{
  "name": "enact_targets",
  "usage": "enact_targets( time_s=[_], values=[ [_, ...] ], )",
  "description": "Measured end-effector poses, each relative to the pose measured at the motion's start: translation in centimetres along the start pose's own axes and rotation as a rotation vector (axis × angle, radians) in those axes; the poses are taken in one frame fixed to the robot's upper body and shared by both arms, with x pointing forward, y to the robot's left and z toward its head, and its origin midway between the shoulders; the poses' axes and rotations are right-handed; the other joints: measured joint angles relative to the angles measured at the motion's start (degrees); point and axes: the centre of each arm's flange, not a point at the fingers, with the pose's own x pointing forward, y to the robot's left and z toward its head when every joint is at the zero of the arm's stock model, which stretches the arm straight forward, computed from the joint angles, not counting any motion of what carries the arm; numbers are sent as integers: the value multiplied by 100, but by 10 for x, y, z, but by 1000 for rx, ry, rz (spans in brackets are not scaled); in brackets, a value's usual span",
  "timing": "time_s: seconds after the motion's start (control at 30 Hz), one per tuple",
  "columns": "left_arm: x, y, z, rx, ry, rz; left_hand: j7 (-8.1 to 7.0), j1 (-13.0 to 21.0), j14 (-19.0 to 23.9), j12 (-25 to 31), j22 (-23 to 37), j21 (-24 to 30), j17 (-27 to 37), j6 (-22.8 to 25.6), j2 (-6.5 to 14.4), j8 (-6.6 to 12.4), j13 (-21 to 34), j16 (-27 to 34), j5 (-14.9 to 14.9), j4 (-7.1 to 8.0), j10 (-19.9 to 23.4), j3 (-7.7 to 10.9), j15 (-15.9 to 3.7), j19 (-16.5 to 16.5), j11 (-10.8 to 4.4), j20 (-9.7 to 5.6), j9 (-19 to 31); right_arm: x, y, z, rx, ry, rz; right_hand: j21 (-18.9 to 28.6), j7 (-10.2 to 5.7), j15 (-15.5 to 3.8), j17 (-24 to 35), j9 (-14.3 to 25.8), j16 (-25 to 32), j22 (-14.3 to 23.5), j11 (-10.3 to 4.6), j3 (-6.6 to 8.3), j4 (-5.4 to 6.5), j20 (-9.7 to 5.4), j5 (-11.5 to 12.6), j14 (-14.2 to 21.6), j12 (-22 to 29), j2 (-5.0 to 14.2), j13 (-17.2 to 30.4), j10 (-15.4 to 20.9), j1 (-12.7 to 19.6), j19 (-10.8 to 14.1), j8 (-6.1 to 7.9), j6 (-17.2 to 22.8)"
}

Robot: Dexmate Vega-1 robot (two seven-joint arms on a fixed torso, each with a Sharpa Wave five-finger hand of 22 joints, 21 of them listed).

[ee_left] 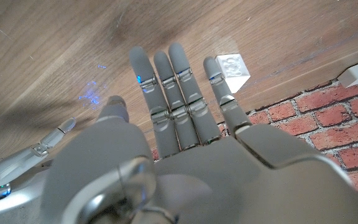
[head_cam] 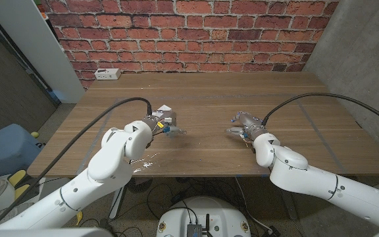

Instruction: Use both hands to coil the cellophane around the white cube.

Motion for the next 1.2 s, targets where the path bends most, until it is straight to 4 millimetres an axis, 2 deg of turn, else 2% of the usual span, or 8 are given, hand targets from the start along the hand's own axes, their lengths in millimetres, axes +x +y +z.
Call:
enact_targets(
  time_s=[0.2, 0.37, 0.63, 0.9, 1.07, 1.2],
  values=[
    [-2, 0, -2, -11, -13, 12, 0, 0, 0, 0, 0, 0, 27, 0, 0, 54, 71, 0, -24, -7, -1, 7, 0, 0, 1, 0, 74, -3, 6, 3, -37, 4, -20, 47, -120, -43, 26, 67, 37, 0, -153, -23, -24, -141, 111, 106, 0, -55, 0, 153, 457, 141, 147, 165],
    [-3, 1, -4, -19, -25, 23, 3, 0, 0, 26, 0, 0, 53, -4, 0, 107, 136, 0, -24, -23, -1, 24, 0, 0, 1, 0, 140, -5, 13, 7, -66, 1, -34, 75, -128, -66, 27, 93, 84, 0, -173, -56, 9, -135, 155, 226, 43, -5, -1, 337, 627, 290, 265, 384],
    [-7, 1, -6, -33, -33, 40, -18, 0, 0, 34, -1, 45, 93, -25, 0, 178, 237, 39, -24, -47, -3, 47, 0, 0, 2, 0, 235, -5, 25, 11, -95, -10, -44, 93, -119, -60, 53, 93, 128, -1, -267, -112, 113, -137, 218, 369, 89, 90, -1, 552, 721, 410, 413, 741],
    [-10, -1, -6, -39, -36, 51, -18, 0, -1, 55, -1, 45, 118, -26, 0, 219, 308, 39, -24, -70, -12, 71, 0, -22, 10, 22, 310, -2, 32, 16, -108, -28, -45, 94, -103, -60, 54, 76, 150, -1, -270, -121, 169, -139, 218, 431, 89, 172, -1, 628, 774, 470, 440, 880],
    [-13, -2, -5, -43, -39, 57, -49, 0, -1, 55, -1, 45, 132, -58, 0, 242, 355, 39, -24, -87, -34, 88, 1, -22, -10, 21, 346, 1, 35, 17, -117, -33, -44, 94, -71, -59, 54, 55, 150, -1, -256, -161, 209, -108, 218, 492, 89, 286, -1, 725, 794, 501, 521, 1117],
    [-14, -2, -5, -46, -41, 58, -48, 0, -1, 55, -1, 45, 159, -58, 0, 263, 399, 39, -24, -94, -34, 95, 1, -22, -10, 21, 368, 3, 38, 17, -122, -34, -44, 101, -77, -69, 54, 27, 197, -1, -295, -172, 220, -182, 218, 607, 89, 452, -1, 907, 899, 636, 593, 1353]
  ],
)
